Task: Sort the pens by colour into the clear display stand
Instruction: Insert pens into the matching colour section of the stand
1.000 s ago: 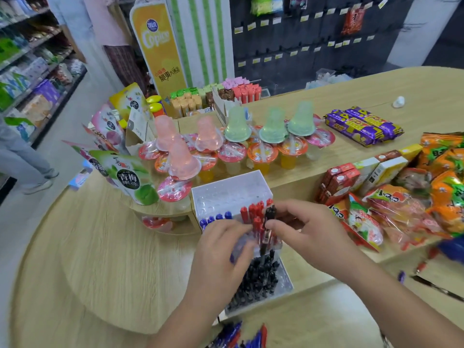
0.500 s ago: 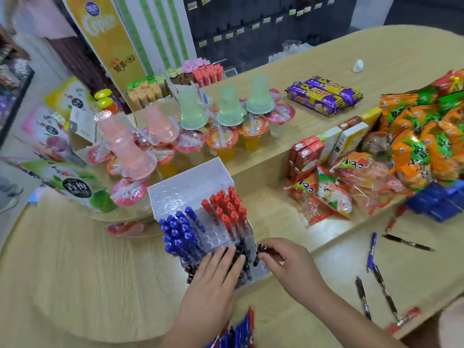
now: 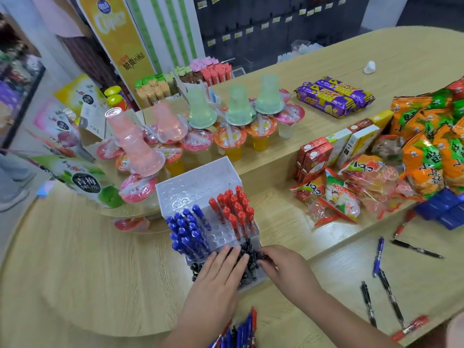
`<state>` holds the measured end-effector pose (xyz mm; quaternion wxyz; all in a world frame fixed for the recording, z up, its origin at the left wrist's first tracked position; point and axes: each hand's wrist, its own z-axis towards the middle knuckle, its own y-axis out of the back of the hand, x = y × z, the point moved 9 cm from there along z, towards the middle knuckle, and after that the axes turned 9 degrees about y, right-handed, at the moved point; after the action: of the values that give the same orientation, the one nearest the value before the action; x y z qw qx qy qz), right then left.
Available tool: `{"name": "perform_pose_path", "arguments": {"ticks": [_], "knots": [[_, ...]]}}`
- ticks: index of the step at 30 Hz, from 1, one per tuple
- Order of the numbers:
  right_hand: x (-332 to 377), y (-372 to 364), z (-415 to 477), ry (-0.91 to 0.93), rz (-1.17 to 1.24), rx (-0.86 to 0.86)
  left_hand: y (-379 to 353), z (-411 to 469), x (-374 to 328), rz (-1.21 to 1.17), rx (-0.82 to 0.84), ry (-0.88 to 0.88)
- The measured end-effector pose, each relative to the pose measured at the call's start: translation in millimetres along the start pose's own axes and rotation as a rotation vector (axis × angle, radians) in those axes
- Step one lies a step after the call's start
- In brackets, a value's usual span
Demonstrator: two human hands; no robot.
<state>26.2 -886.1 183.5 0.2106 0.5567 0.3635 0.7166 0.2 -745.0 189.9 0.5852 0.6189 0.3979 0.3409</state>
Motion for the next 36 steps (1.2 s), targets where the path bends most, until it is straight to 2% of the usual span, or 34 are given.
{"name": "perform_pose_path", "arguments": {"ticks": [6,10,13,15,19,21,23,26,30,36], "knots": [[6.4,-15.7,9.0,0.008,-0.288,0.162,1.9,-1.6,1.8,0.015,-0.022,0.006],[4.7,-19.3,11.8,-0.027,-0.335,0.192,-0.5,-2.2,1.5,0.018,-0.026,-0.001],[1.2,-19.0,9.1,-0.035,-0.306,0.195,4.6,-3.7,0.7,-0.018,-0.040,0.001],[-4.3,-17.2,-2.4,-0.058,-0.212,0.128,13.0,-7.8,2.3,-0.107,-0.074,0.005],[-18.0,-24.1,-54.5,-0.193,-0.072,-0.058,29.9,-40.0,19.3,-0.257,-0.301,0.025],[-26.8,-53.3,-85.5,-0.287,-0.017,-0.018,21.6,-72.6,34.5,-0.325,-0.426,0.092],[-34.4,-94.7,-111.6,-0.374,0.052,0.088,-2.7,-104.7,47.1,-0.398,-0.465,0.187],[-44.8,-153.8,-139.5,-0.486,0.118,0.206,-61.6,-138.5,50.4,-0.463,-0.422,0.279],[-61.0,-211.9,-149.6,-0.573,0.102,0.246,-143.7,-157.3,46.6,-0.438,-0.376,0.355],[-77.6,-254.3,-148.6,-0.701,-0.029,0.200,-257.8,-150.9,82.2,-0.420,-0.054,0.691]]}}
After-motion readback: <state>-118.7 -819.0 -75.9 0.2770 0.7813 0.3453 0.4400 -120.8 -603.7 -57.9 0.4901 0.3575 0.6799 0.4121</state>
